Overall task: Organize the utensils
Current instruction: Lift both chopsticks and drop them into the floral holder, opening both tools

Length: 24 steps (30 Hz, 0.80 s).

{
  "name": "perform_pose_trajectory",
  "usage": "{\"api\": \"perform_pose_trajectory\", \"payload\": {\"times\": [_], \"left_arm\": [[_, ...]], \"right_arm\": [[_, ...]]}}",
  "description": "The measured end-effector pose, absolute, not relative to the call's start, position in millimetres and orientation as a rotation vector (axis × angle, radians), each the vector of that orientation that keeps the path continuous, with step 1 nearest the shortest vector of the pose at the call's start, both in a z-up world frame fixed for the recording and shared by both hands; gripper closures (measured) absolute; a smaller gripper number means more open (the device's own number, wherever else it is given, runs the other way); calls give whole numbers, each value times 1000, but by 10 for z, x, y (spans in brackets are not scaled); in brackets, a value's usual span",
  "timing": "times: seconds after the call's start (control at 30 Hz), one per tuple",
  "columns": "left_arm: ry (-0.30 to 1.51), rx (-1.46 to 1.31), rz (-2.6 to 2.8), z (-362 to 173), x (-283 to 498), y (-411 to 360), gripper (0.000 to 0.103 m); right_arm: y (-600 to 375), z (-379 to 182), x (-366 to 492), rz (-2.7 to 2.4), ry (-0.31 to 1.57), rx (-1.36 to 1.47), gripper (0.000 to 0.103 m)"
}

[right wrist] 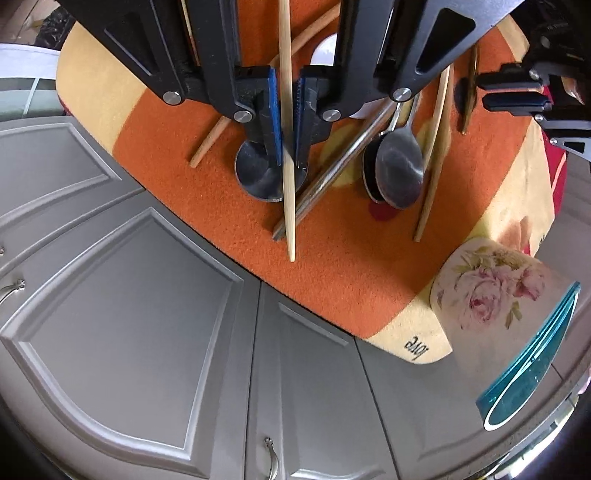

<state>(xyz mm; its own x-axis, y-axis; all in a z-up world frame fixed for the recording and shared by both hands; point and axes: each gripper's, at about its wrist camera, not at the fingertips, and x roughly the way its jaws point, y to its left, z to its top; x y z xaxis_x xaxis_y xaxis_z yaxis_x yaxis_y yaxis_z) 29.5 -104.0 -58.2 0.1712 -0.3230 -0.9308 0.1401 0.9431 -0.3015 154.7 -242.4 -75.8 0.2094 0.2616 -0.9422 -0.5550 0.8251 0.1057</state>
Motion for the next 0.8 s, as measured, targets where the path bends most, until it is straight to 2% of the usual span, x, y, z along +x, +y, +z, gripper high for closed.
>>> {"api": "perform_pose_trajectory", "payload": {"times": [0.23,0.4,0.8], "left_arm": [[1353,-123,-303,-626,380,-1159,89],[1325,-148,-329,-600,344,-1089,94],[1186,-196,-397,-17,95,-762,97]], "right_arm": [[-2556,-743,1498,588,1221,-189,97],[-2728,-522,1360,609,1174,-114,97],[-2988,57,728,658,1048,111,97]]}}
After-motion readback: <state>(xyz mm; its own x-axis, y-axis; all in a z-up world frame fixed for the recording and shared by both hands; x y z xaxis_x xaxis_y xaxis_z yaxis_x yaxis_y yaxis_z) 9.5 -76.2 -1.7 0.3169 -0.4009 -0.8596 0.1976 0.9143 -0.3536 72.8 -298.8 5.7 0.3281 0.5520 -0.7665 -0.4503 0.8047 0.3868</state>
